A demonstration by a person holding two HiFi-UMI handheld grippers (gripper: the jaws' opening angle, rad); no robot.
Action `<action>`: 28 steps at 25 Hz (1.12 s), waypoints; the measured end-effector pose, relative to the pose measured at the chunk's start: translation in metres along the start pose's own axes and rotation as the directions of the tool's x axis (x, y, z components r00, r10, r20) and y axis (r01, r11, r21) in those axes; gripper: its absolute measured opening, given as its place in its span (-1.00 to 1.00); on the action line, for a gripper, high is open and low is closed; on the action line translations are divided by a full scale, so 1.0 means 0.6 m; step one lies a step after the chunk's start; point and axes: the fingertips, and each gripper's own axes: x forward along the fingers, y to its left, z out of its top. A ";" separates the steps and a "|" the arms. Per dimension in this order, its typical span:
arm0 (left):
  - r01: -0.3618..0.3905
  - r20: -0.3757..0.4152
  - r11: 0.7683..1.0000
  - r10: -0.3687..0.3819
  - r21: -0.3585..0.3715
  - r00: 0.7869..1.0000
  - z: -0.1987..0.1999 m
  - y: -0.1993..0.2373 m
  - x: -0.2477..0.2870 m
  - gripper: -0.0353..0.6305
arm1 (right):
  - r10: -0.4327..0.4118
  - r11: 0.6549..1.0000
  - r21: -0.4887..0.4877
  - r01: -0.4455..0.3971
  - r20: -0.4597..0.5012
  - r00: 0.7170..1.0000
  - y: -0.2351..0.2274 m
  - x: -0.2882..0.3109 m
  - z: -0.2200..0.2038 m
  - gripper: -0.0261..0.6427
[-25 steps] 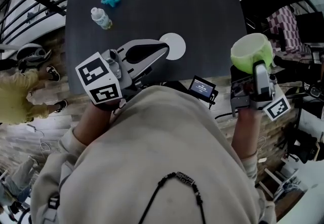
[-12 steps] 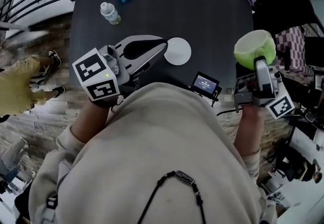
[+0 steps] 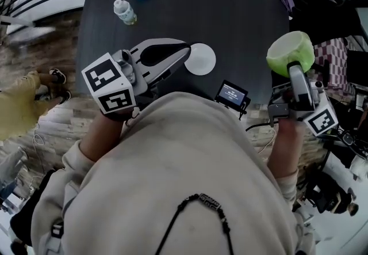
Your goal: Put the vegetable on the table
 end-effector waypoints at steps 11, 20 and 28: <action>-0.051 0.013 0.999 0.051 -0.002 0.999 -0.005 0.013 -0.019 -0.88 | -0.013 0.998 -0.061 0.010 -0.059 0.998 -0.015 0.018 0.003 0.53; -0.096 0.027 0.995 0.096 -0.012 0.995 -0.010 0.014 -0.033 -0.88 | -0.048 0.993 -0.110 0.033 -0.133 0.990 -0.034 0.026 -0.014 0.53; -0.136 0.032 0.990 0.137 -0.027 0.990 -0.016 0.014 -0.048 -0.88 | -0.078 0.990 -0.132 0.051 -0.209 0.975 -0.054 0.042 -0.039 0.53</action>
